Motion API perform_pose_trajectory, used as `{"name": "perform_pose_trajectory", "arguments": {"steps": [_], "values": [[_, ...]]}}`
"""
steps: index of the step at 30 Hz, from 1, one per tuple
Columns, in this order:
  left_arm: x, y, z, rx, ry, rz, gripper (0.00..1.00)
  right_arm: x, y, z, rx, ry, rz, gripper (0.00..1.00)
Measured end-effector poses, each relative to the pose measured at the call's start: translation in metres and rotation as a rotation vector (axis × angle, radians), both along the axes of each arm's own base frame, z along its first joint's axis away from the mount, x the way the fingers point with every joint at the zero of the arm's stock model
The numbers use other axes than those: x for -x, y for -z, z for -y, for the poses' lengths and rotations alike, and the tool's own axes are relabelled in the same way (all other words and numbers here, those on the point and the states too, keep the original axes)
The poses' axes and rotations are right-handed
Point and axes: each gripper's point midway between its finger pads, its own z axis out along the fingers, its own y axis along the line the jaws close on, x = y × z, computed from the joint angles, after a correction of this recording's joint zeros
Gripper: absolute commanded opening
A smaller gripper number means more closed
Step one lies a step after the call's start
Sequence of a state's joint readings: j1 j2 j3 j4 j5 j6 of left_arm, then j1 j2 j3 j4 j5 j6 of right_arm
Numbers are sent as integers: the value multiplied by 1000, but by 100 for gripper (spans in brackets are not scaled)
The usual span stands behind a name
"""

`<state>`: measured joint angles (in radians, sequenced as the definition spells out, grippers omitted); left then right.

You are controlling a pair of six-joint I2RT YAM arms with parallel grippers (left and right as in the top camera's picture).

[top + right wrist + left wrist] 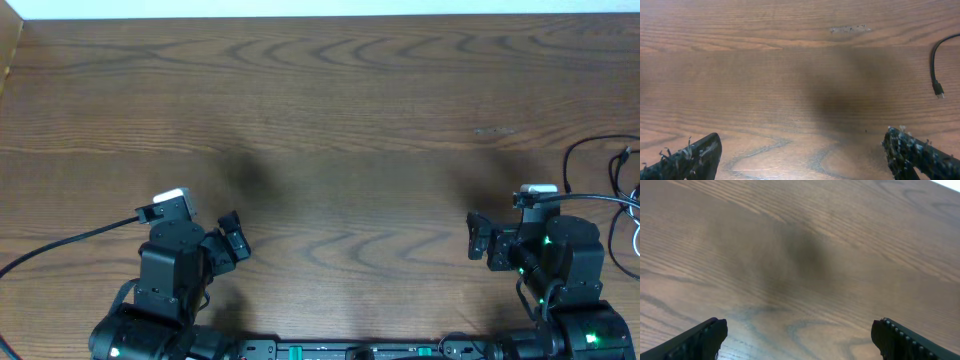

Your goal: Untangle cables

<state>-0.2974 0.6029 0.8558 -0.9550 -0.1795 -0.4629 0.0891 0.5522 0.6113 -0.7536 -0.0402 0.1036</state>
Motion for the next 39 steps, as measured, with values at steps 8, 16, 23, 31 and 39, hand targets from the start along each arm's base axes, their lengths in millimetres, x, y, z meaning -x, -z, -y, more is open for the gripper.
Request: {"name": "perform_pose_trajectory", "arguments": {"steps": [8, 16, 23, 31, 39], "values": [[2, 2, -1, -6, -3, -9, 97, 0, 0, 0, 0, 0, -1, 99], [2, 2, -1, -6, -3, -9, 97, 0, 0, 0, 1, 1, -1, 99], [1, 2, -1, -5, -3, -8, 97, 1, 1, 0, 1, 0, -5, 99], [2, 2, -1, -6, -3, -9, 98, 12, 15, 2, 8, 4, -73, 99], [2, 2, -2, -7, -5, -8, 98, 13, 12, 5, 14, 17, -13, 99]]}}
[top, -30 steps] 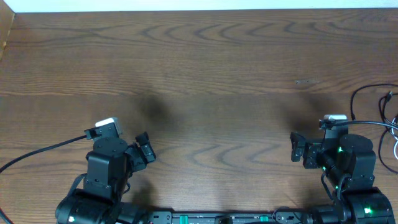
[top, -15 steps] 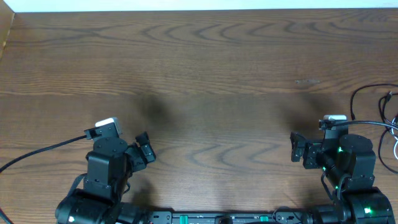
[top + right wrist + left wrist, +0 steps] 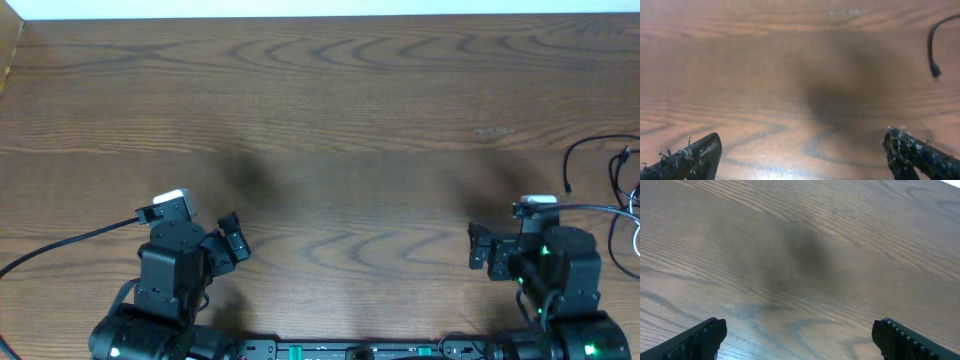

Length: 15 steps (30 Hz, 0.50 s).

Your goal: Untangle cables

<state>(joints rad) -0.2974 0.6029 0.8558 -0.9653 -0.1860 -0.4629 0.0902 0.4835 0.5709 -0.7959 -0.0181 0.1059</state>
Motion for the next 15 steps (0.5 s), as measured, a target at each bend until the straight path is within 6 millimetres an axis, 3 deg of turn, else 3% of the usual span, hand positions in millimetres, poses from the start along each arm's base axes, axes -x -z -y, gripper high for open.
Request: {"name": "perform_pose_trajectory", "arguments": {"steps": [10, 12, 15], "values": [[0, 0, 0, 0, 0, 0, 98, -31, -64, -12, -32, -31, 518, 99], [0, 0, 0, 0, 0, -1, 98, -33, -71, -13, -43, -25, 600, 99], [0, 1, 0, -1, 0, -2, 98, -34, -65, -12, -52, -18, 673, 99]]}}
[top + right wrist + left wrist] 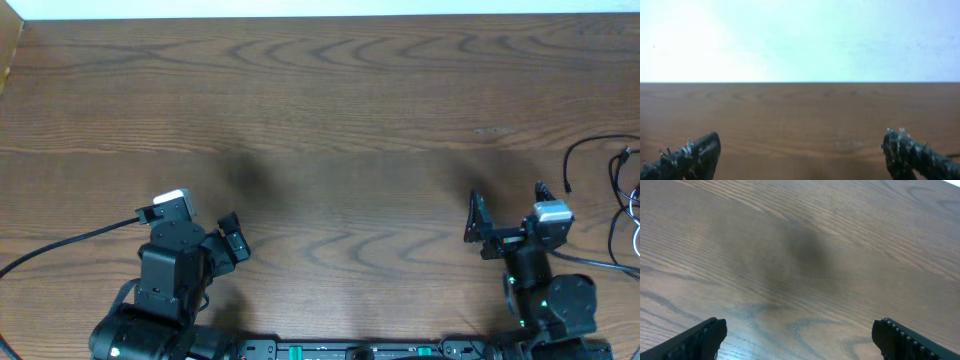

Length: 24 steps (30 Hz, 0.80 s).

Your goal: Untangle cables

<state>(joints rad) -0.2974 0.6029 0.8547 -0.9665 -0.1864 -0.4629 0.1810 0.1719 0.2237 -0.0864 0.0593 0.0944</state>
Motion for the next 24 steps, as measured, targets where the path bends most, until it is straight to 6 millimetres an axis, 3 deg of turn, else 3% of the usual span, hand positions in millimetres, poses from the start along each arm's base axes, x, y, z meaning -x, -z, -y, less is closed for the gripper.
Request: {"name": "perform_pose_trajectory", "arguments": {"steps": [7, 20, 24], "values": [[0, 0, 0, 0, 0, 0, 98, -1, 23, 4, -15, 17, 84, 99], [0, 0, 0, 0, 0, 0, 98, -1, 28, 21, -16, 88, 111, 99], [0, 0, 0, 0, 0, 0, 98, -2, 56, 21, 1, 87, -5, 99]]}}
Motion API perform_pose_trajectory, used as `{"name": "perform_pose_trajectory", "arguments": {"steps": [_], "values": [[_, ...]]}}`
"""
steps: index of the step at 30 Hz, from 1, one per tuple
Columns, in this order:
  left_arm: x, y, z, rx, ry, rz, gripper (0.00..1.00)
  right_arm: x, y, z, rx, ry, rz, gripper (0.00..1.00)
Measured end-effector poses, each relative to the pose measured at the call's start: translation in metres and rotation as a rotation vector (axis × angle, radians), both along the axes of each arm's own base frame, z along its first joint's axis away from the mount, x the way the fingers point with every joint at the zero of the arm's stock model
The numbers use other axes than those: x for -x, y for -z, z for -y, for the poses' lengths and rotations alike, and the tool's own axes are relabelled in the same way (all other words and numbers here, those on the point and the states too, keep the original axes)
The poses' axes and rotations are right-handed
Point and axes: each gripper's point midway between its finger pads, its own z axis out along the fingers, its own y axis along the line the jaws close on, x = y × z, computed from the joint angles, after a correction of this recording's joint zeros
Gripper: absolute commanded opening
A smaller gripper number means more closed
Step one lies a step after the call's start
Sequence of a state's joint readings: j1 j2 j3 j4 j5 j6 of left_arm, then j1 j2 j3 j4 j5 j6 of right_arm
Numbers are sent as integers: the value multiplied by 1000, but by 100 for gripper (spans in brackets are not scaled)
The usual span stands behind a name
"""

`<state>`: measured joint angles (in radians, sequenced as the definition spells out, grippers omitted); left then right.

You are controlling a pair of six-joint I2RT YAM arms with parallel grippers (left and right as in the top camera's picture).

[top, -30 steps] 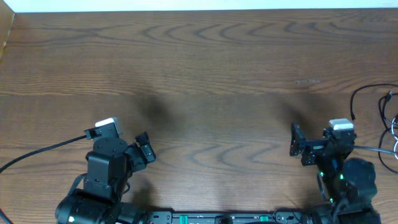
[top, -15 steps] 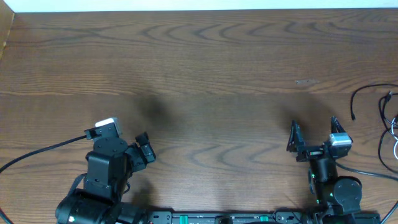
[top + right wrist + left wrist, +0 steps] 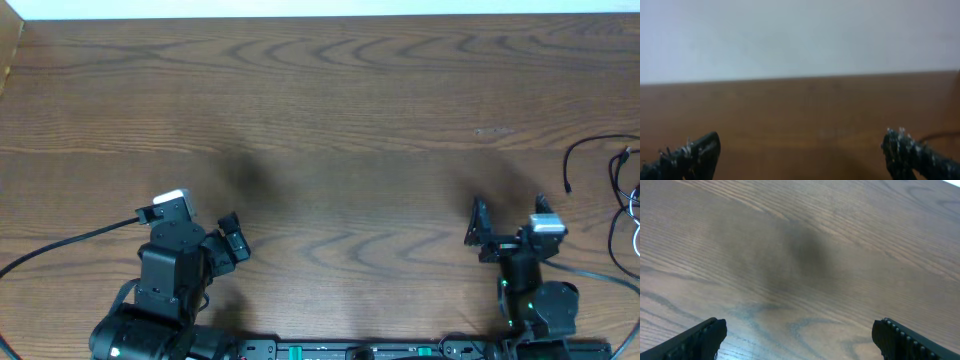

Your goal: Untangle cables

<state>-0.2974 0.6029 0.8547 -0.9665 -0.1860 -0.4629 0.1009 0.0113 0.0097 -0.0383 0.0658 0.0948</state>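
A tangle of cables lies at the table's right edge: a thin black cable (image 3: 584, 148) with a free end, more black loops (image 3: 626, 190) and a white strand (image 3: 637, 240), partly cut off by the frame. My right gripper (image 3: 508, 220) stands open to their left, near the front edge, holding nothing. Its wrist view is blurred and looks level across the table; the right gripper (image 3: 800, 157) frames bare wood, with a dark cable (image 3: 940, 135) faint at the right. My left gripper (image 3: 233, 238) is open at the front left, and the left gripper (image 3: 800, 340) has only wood between its fingers.
The brown wooden table (image 3: 320, 100) ends at a white wall (image 3: 800, 35) at the back. A black lead (image 3: 60, 245) runs from the left arm off the left edge. A pale scuff (image 3: 492, 131) marks the wood at the right.
My right arm has drawn back slightly toward the front edge, still looking level across the table, and its view is now blurred. The left arm and the cables have not moved.
At first my right gripper pointed down at the table, open, with a black cable end at the right of its view. Later it was tipped up, facing the back wall. Now it sits a little nearer the front edge. The left gripper stayed open and still.
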Motion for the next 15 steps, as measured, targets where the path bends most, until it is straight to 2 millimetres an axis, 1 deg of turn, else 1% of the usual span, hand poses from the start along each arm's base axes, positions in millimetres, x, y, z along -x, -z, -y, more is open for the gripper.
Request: {"name": "perform_pose_trajectory", "arguments": {"steps": [1, 2, 8, 15], "values": [[0, 0, 0, 0, 0, 0, 98, 0, 7, 0, 3, -4, -25, 99], [0, 0, 0, 0, 0, -1, 98, 0, 9, -1, 3, -8, -35, 99], [0, 1, 0, -1, 0, -2, 98, 0, 9, 4, 1, 8, -34, 99], [0, 1, 0, -1, 0, -3, 98, 0, 9, 4, 10, 6, -33, 99]]}}
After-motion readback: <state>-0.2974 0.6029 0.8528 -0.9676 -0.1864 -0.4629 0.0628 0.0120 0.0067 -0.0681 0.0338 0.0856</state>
